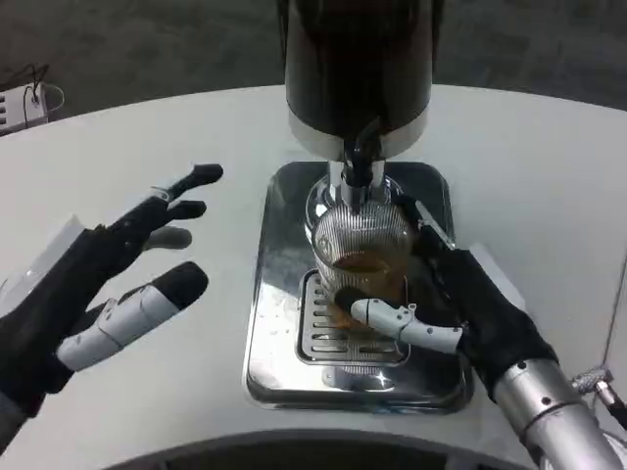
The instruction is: Grasp the cup under the faucet to collect the drink, then remove the cup.
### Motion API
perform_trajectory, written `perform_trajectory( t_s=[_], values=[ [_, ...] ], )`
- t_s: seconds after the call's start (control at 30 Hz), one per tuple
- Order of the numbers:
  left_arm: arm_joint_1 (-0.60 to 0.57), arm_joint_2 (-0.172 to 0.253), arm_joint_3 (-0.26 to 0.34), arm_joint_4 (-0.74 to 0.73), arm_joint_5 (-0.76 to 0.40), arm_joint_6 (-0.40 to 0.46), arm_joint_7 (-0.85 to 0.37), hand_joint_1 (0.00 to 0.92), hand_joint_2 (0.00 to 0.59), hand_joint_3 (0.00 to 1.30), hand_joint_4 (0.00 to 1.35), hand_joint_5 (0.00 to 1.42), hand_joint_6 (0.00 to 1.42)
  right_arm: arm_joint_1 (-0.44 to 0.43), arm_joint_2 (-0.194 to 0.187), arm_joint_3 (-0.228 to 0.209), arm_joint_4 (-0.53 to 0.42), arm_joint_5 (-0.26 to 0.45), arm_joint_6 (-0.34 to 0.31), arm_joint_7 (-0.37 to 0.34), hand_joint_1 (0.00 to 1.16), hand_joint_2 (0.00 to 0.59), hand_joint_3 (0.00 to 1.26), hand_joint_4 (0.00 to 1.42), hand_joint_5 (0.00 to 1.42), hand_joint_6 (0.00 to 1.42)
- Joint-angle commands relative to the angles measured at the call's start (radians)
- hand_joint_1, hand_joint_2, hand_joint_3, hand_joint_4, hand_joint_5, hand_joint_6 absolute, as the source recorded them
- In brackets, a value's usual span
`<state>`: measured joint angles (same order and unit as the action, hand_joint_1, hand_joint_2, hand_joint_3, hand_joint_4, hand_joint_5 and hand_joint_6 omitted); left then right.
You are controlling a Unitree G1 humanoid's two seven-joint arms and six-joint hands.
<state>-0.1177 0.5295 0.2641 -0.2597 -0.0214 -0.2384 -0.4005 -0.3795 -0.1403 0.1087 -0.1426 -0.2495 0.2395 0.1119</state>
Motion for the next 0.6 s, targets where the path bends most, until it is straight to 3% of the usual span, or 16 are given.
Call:
perform_trajectory(
  t_s=[0.03, 0.6],
  values=[
    [0.065, 0.016, 0.020, -0.026, 0.012, 0.018, 0.005, 0.000, 0.039, 0.15, 0.06, 0.15, 0.26, -0.022, 0.019, 0.008, 0.044, -0.002, -0.030, -0.031, 0.75, 0.225, 0.00, 0.00, 0.07, 0.05],
    [0.145, 0.049, 0.044, -0.017, 0.005, 0.025, -0.009, 0.000, 0.039, 0.15, 0.06, 0.15, 0.26, -0.086, 0.074, 0.016, 0.180, -0.001, -0.089, -0.123, 0.75, 0.227, 0.00, 0.00, 0.05, 0.03]
  ],
)
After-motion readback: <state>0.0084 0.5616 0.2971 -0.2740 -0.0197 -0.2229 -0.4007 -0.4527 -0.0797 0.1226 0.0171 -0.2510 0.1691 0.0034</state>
